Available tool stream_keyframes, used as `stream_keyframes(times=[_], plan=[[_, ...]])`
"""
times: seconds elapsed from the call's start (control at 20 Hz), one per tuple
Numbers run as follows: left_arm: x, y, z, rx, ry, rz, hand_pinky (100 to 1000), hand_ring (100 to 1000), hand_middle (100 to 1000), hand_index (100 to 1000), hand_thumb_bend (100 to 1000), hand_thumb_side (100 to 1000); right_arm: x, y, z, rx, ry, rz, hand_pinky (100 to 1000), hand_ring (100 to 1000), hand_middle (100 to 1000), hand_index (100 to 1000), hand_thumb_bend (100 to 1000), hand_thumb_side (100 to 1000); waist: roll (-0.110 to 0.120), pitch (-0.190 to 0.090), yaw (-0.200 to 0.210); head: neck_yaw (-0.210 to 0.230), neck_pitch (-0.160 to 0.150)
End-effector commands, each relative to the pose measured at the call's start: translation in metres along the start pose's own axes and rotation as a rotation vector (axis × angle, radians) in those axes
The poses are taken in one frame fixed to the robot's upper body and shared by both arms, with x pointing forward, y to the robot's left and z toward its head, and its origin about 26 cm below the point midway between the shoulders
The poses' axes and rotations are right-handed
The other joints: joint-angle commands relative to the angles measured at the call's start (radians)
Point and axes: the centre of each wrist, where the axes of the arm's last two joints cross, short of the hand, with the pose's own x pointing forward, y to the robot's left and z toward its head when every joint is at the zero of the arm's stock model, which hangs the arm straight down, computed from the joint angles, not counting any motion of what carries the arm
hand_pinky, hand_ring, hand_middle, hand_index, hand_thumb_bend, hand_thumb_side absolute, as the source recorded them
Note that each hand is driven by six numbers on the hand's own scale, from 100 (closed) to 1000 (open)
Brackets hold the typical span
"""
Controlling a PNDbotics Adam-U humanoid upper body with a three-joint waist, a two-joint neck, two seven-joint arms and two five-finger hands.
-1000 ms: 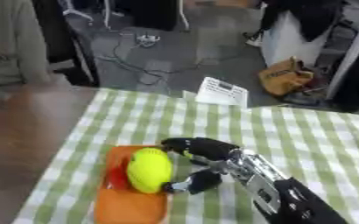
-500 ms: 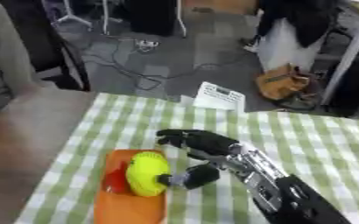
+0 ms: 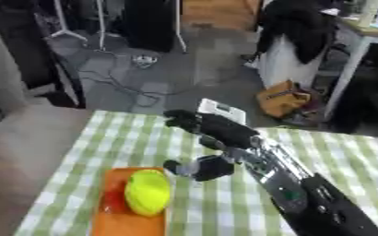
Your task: Pick up objects on the table and place them in the box.
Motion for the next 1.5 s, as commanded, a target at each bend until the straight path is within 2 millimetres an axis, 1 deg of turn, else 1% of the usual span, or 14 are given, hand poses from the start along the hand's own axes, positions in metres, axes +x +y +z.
stream_keyframes(times=[0.05,0.1,0.25,0.3,0.5,0.65,0.7,0.75,0.8,0.95,1.0,1.1,1.4,1.5], plan=[[0.006,0.002,-0.003,-0.008,-0.021,-0.009,365,708,815,796,123,899,0.000,-0.027,0.005,-0.076,0.004,0.032,879,929,966,961,351,648,0.022,-0.041,-0.013,0.000,0.008],[0.005,0.003,-0.001,-0.008,-0.013,-0.011,366,708,815,796,125,898,-0.001,-0.028,0.007,-0.086,0.013,0.030,879,929,965,958,227,649,0.023,-0.053,-0.027,0.002,0.014],[0.003,0.004,0.005,-0.008,0.014,-0.018,368,708,814,796,127,896,-0.003,-0.027,0.015,-0.110,0.043,0.008,874,921,961,953,171,631,0.028,-0.084,-0.060,0.008,0.034],[0.002,0.005,0.008,-0.007,0.026,-0.022,369,709,815,796,128,895,-0.005,-0.026,0.019,-0.119,0.058,-0.006,862,908,951,944,105,616,0.030,-0.097,-0.071,0.013,0.044],[-0.003,0.009,0.020,-0.003,0.083,-0.042,366,711,816,796,126,898,-0.008,-0.018,0.034,-0.162,0.109,-0.081,814,862,924,924,100,608,0.034,-0.146,-0.111,0.031,0.087],[-0.006,0.011,0.027,-0.002,0.114,-0.056,364,712,817,795,125,901,-0.008,-0.015,0.044,-0.207,0.122,-0.133,786,843,914,916,100,604,0.033,-0.167,-0.132,0.044,0.105],[-0.008,0.012,0.030,-0.002,0.130,-0.062,356,719,819,795,119,908,-0.008,-0.015,0.050,-0.237,0.129,-0.158,732,803,883,884,100,595,0.035,-0.174,-0.142,0.057,0.115],[-0.010,0.013,0.033,-0.002,0.146,-0.070,356,719,819,795,119,908,-0.008,-0.015,0.059,-0.279,0.135,-0.191,732,803,883,884,100,595,0.036,-0.181,-0.152,0.070,0.124],[-0.012,0.014,0.035,-0.002,0.160,-0.079,351,725,821,795,114,913,-0.007,-0.016,0.066,-0.317,0.141,-0.221,706,782,861,857,100,591,0.038,-0.187,-0.161,0.084,0.131],[-0.015,0.016,0.039,0.000,0.182,-0.097,351,725,822,795,113,914,-0.003,-0.021,0.082,-0.390,0.150,-0.281,704,780,859,854,100,593,0.041,-0.193,-0.174,0.104,0.141],[-0.017,0.018,0.040,0.000,0.191,-0.104,339,733,828,794,100,925,-0.002,-0.021,0.088,-0.411,0.162,-0.297,669,746,826,816,100,608,0.044,-0.194,-0.182,0.118,0.149],[-0.022,0.021,0.041,0.002,0.215,-0.121,337,734,829,794,100,924,0.000,-0.023,0.107,-0.474,0.198,-0.332,657,736,819,806,100,611,0.051,-0.196,-0.198,0.150,0.166],[-0.027,0.030,0.038,0.017,0.213,-0.167,342,735,829,796,100,913,0.006,-0.025,0.153,-0.595,0.331,-0.421,600,685,786,777,100,623,0.058,-0.196,-0.223,0.204,0.184],[-0.027,0.032,0.037,0.025,0.212,-0.180,340,733,829,797,100,912,0.007,-0.019,0.170,-0.620,0.389,-0.438,589,673,780,771,100,634,0.058,-0.194,-0.231,0.215,0.187]])
